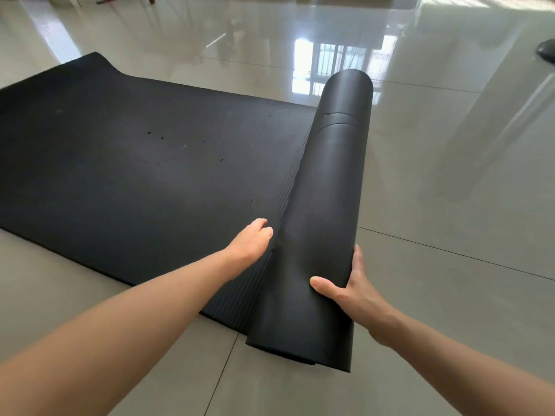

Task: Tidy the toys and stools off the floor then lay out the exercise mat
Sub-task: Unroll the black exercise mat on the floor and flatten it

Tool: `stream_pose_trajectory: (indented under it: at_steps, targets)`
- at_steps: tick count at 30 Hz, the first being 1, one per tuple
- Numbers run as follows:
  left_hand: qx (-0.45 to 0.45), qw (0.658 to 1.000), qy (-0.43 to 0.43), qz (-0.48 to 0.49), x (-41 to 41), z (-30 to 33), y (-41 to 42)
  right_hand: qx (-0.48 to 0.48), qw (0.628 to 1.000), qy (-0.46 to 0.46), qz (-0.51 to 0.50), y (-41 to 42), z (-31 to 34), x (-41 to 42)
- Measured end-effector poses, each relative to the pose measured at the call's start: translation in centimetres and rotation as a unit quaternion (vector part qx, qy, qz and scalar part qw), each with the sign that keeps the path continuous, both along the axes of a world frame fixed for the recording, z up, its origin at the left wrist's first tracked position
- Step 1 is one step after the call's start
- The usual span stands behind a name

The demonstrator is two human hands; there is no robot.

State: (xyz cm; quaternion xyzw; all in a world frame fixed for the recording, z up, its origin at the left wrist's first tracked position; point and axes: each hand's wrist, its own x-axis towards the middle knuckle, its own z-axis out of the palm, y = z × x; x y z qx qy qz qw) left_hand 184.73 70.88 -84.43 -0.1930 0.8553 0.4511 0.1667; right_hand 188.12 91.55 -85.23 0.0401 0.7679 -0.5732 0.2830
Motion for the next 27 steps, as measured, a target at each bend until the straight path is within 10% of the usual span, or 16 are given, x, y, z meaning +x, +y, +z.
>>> stream_pose_trajectory:
  at_steps: [8,22,27]
  targets:
    - [0.069,0.993,-0.014,0.096,-2.6,0.5,8.7,0.088,0.995,-0.004,0.055,7.6,2.4,-0.6]
    - [0.179,0.961,0.172,-0.124,-1.0,2.8,23.2,0.268,0.951,0.142,-0.056,14.3,2.1,-0.8]
    - [0.046,0.967,0.217,-0.122,-0.7,1.5,27.4,0.288,0.955,0.074,-0.024,18.7,1.6,-1.1]
